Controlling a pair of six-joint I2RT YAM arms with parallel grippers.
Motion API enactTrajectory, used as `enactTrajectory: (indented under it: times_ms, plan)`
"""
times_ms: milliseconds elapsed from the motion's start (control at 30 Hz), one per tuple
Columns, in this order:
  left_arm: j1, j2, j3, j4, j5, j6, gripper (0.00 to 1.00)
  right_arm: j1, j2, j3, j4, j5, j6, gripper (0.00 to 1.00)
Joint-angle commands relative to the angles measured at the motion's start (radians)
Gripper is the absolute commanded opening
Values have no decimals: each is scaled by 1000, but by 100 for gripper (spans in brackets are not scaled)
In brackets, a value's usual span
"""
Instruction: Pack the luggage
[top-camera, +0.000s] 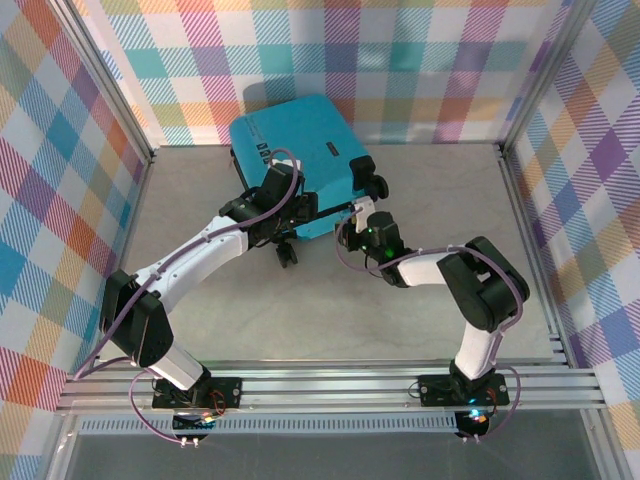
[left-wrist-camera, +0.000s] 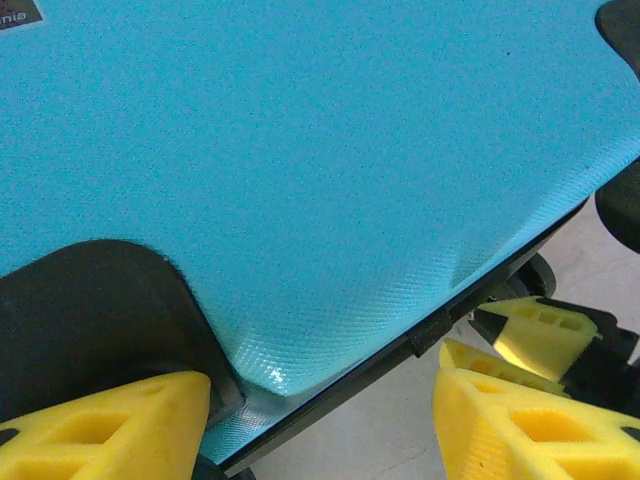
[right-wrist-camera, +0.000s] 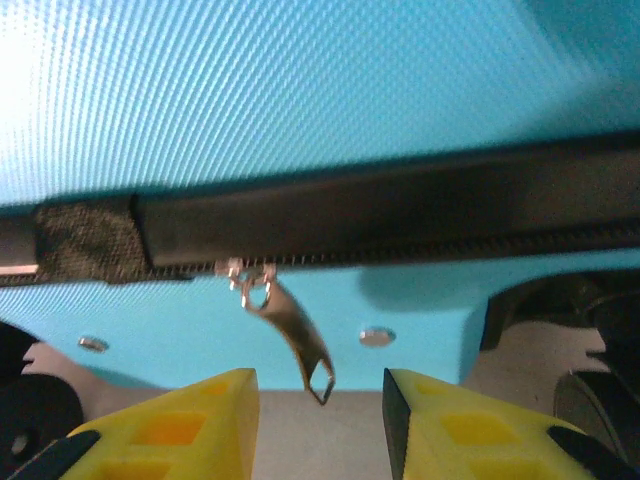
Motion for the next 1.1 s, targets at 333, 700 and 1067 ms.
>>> enactTrajectory:
  times_ms: [333, 700, 1067]
  plan:
    - [11, 55, -91, -216, -73, -45, 62, 4, 44, 82, -33, 85, 15, 0]
    - [51, 32, -149, -199, -98, -63, 62, -99, -2, 118, -290, 251, 146, 0]
    - [98, 14, -167, -189, -110, -59, 62, -137, -44, 160, -458, 305, 197, 0]
